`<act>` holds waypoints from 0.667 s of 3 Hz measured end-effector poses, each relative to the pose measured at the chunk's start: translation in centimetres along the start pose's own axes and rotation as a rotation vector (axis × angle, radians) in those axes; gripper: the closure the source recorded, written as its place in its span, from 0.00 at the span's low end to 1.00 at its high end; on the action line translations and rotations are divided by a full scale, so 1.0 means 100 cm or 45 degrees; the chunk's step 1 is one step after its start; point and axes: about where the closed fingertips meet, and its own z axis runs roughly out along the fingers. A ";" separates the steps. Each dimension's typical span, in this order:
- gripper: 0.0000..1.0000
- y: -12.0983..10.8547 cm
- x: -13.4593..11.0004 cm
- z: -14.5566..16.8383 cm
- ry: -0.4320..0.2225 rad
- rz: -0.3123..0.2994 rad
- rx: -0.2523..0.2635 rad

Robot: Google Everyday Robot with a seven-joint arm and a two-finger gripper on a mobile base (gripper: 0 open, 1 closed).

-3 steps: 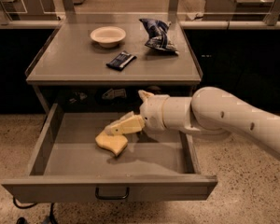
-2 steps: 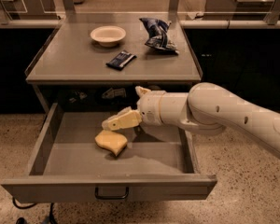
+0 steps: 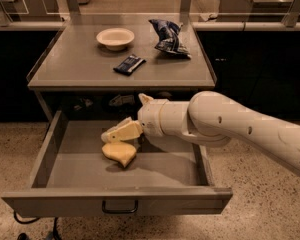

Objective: Pick sponge from top drawer and place on counter

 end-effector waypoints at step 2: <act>0.00 0.007 -0.006 0.042 -0.020 -0.046 0.077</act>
Offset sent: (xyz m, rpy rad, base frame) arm 0.0054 0.0368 -0.0110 -0.0141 -0.0348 -0.0087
